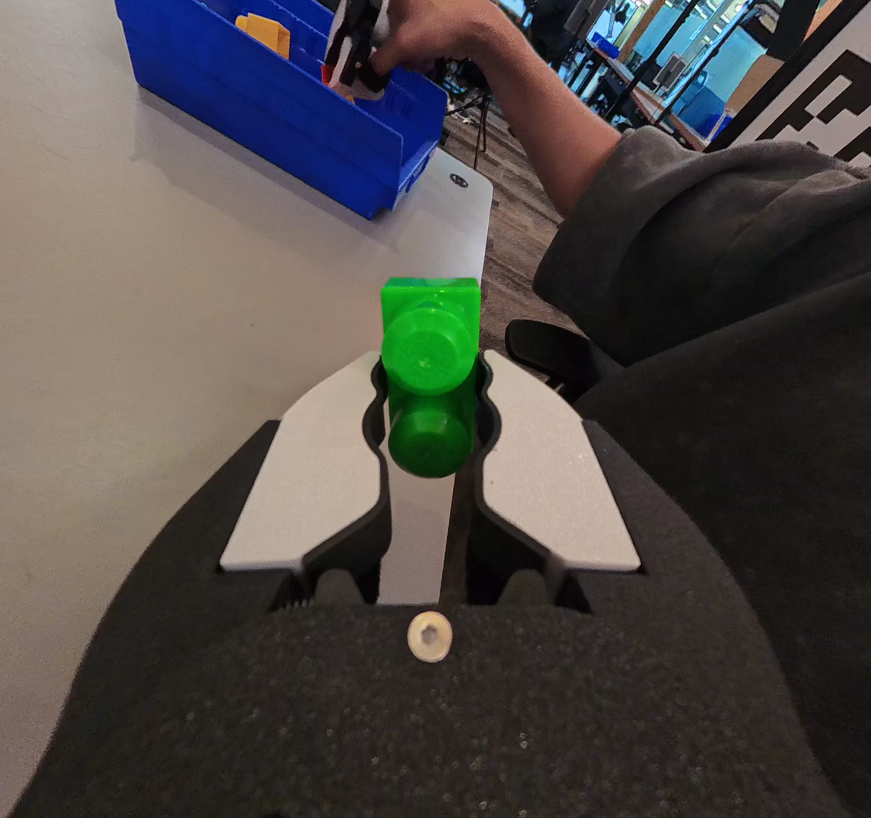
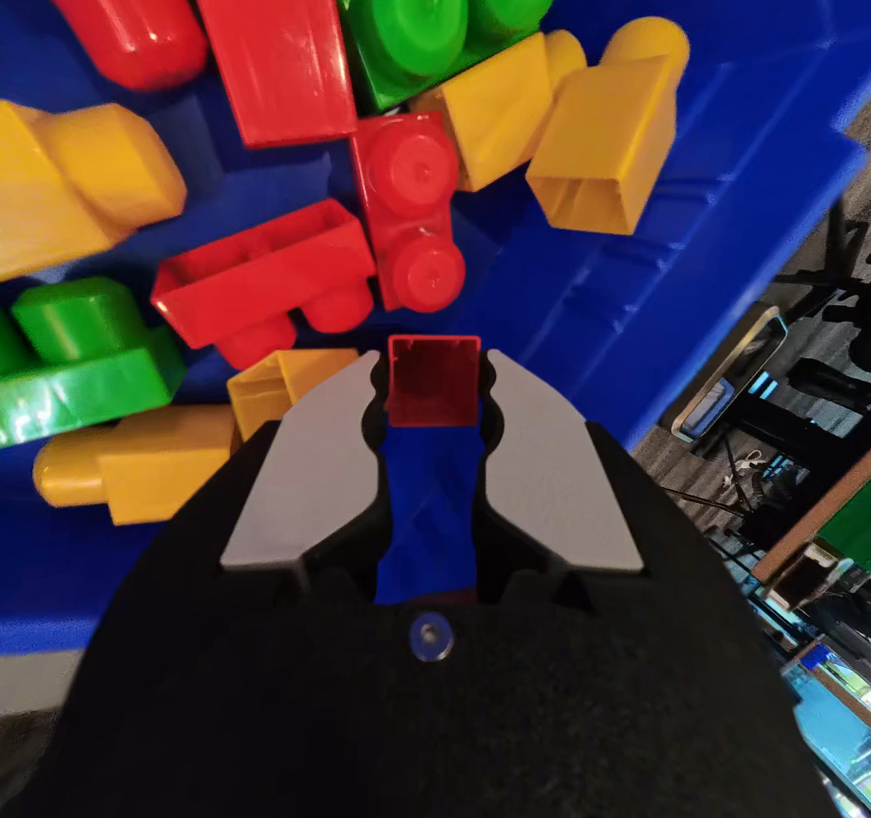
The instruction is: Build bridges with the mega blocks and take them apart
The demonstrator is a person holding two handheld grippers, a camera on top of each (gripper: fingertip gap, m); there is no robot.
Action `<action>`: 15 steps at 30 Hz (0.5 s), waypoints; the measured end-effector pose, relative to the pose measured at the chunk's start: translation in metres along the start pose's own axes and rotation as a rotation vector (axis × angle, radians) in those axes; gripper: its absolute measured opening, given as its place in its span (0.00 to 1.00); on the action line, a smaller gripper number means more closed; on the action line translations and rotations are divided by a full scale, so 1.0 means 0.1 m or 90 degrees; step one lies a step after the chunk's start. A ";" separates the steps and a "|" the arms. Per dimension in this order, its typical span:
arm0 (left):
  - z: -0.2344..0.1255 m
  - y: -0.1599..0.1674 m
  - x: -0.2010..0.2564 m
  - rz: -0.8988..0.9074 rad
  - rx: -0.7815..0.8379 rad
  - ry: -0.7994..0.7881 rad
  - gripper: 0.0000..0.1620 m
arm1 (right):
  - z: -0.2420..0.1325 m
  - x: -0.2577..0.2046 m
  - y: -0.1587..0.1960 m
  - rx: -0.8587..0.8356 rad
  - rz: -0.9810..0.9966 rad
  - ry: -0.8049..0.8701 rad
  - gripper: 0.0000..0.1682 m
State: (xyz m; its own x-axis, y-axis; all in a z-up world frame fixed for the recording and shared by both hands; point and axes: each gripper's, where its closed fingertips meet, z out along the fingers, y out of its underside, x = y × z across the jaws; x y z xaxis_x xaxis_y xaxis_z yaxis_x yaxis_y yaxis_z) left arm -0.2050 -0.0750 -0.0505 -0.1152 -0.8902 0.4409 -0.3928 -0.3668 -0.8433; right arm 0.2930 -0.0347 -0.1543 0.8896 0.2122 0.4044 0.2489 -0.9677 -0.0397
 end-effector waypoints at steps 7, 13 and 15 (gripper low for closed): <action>0.02 0.05 0.01 0.019 -0.017 -0.019 0.22 | -0.08 -0.02 -0.05 0.030 0.036 0.057 0.32; 0.02 0.04 -0.04 0.033 -0.027 -0.045 0.22 | -1.29 -0.64 -0.39 0.369 0.093 0.042 0.33; 0.02 0.01 -0.05 0.035 -0.017 -0.051 0.22 | -1.82 -1.45 -0.63 0.575 0.054 -0.168 0.30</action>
State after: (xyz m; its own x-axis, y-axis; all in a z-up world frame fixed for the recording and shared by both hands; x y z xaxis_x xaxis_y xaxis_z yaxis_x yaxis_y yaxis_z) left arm -0.2032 -0.0710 -0.0540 -0.0650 -0.9281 0.3667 -0.4124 -0.3097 -0.8568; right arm 0.0791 -0.0293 -0.0443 0.9490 0.2760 0.1523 0.2831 -0.5336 -0.7970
